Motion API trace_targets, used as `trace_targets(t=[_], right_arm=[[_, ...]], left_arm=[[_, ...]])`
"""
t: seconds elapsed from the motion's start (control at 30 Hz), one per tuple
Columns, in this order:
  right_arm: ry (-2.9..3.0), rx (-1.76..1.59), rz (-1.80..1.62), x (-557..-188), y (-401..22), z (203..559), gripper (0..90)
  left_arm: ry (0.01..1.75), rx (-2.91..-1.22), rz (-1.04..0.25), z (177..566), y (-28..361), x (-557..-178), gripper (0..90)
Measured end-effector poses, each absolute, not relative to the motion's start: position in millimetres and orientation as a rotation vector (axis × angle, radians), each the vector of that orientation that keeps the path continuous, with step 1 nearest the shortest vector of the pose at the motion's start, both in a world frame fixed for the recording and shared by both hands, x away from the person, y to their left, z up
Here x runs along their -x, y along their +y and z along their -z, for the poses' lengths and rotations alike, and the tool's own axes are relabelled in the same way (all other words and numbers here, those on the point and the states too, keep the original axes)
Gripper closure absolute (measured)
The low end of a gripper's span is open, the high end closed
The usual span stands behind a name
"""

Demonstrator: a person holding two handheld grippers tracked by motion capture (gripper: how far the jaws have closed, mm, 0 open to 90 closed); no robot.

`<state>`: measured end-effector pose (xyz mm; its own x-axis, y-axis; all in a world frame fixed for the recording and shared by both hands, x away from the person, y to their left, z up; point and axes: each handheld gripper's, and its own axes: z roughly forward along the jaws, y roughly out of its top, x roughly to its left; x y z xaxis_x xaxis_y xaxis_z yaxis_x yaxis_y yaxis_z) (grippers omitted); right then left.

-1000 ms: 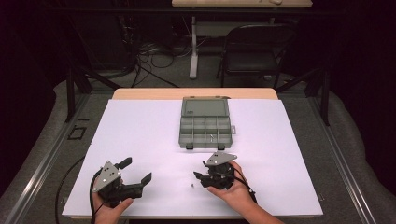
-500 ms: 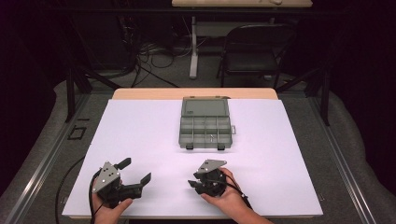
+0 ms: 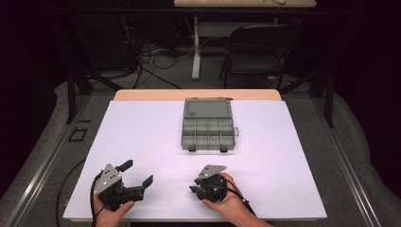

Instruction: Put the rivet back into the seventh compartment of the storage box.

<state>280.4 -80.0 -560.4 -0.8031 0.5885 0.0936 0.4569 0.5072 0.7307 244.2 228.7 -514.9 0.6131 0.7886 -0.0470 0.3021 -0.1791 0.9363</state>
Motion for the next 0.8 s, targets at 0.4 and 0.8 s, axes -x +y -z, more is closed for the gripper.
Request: trace_targets(t=[0.4, 0.8], right_arm=[[2.581, -0.884, -1.138, -280.2, -76.8, 561.6, 82.4], [2.588, -0.887, -1.143, -281.2, -77.8, 561.1, 82.6]], left_arm=[[0.889, -1.757, -0.558, 514.8, 229.3, -243.8, 8.7], [0.886, -1.756, -0.558, 514.8, 228.8, -244.5, 8.7]])
